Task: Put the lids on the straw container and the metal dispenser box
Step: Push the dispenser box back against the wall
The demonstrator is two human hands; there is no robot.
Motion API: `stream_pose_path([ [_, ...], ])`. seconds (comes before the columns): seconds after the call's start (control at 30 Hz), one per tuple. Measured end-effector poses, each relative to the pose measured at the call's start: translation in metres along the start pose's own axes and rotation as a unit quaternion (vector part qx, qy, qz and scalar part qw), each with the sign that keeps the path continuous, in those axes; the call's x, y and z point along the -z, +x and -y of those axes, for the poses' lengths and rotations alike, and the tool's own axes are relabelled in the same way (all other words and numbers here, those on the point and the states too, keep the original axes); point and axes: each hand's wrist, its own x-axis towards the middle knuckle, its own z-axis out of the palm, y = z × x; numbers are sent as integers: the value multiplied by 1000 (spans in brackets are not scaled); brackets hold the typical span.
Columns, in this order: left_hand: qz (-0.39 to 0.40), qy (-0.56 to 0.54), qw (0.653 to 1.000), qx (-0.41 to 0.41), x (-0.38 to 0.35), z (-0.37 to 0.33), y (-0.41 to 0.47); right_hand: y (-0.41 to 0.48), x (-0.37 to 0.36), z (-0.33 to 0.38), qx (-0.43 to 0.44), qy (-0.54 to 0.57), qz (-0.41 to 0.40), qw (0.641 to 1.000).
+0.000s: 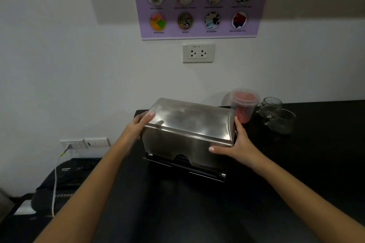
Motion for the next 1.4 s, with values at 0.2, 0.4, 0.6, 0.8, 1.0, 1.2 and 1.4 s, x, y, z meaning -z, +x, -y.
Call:
stream_pose_path([
  [0.2, 32, 131, 984, -115, 3, 10, 6, 5, 5, -7, 21, -19, -13, 1000],
  [0.4, 14, 190, 972, -136, 4, 10, 9, 22, 19, -7, 23, 4, 34, 999],
  [0.6, -19, 169, 973, -156, -9, 15, 14, 44, 34, -10, 25, -8, 39, 999],
  [0.8, -34, 146, 977, -151, -18, 22, 26, 66, 43, -8, 58, -58, 48, 996],
  [1.0, -40, 130, 977, -166, -20, 22, 34, 82, 44, -7, 86, -106, 65, 988],
  [1.2, -27, 135, 980, -142, -20, 25, 34, 79, 39, -15, 88, -74, 32, 993],
  [1.4, 17, 149, 981, -125, -18, 34, 38, 74, 22, -35, 73, -56, -24, 995],
])
